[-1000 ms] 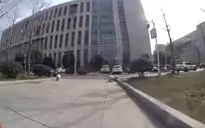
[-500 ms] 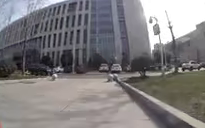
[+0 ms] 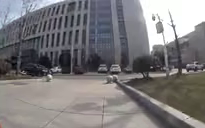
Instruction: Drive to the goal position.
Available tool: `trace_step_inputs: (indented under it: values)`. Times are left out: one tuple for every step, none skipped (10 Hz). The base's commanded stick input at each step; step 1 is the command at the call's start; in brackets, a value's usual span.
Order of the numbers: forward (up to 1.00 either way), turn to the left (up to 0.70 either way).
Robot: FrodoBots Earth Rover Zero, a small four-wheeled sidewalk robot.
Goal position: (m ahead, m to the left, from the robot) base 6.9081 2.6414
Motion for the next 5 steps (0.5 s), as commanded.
trace_step_inputs:
  values:
    - [1.00, 0.00]
    - [1.00, 0.00]
    - [1.00, 0.00]
    - [1.00, 0.00]
    - [1.00, 0.00]
